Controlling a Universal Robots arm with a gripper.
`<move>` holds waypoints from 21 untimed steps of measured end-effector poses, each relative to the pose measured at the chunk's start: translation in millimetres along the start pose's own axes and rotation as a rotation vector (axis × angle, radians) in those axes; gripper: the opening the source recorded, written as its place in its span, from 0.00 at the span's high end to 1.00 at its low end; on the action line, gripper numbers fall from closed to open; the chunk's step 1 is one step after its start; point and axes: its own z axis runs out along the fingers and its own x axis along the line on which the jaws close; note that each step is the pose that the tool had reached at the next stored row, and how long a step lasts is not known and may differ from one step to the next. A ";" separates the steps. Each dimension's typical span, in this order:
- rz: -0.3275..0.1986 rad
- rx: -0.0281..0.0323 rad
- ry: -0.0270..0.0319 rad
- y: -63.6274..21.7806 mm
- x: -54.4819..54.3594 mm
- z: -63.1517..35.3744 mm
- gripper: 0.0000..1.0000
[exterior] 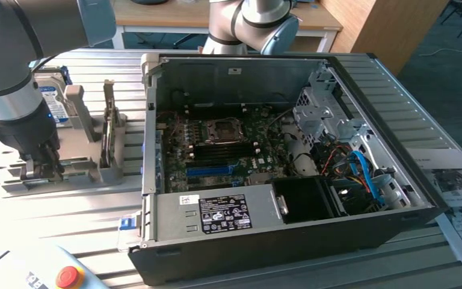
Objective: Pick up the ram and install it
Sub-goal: 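Pick up the ram and move it above insertion slot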
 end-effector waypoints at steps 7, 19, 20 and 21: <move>0.000 0.0000 0.0000 0.0 0.0 0.0 0.77; 0.000 0.0000 0.0000 0.0 0.0 0.0 0.77; 0.000 0.0000 -0.0001 0.0 0.0 0.0 0.77; 0.000 0.0000 0.0000 0.0 0.0 0.0 0.77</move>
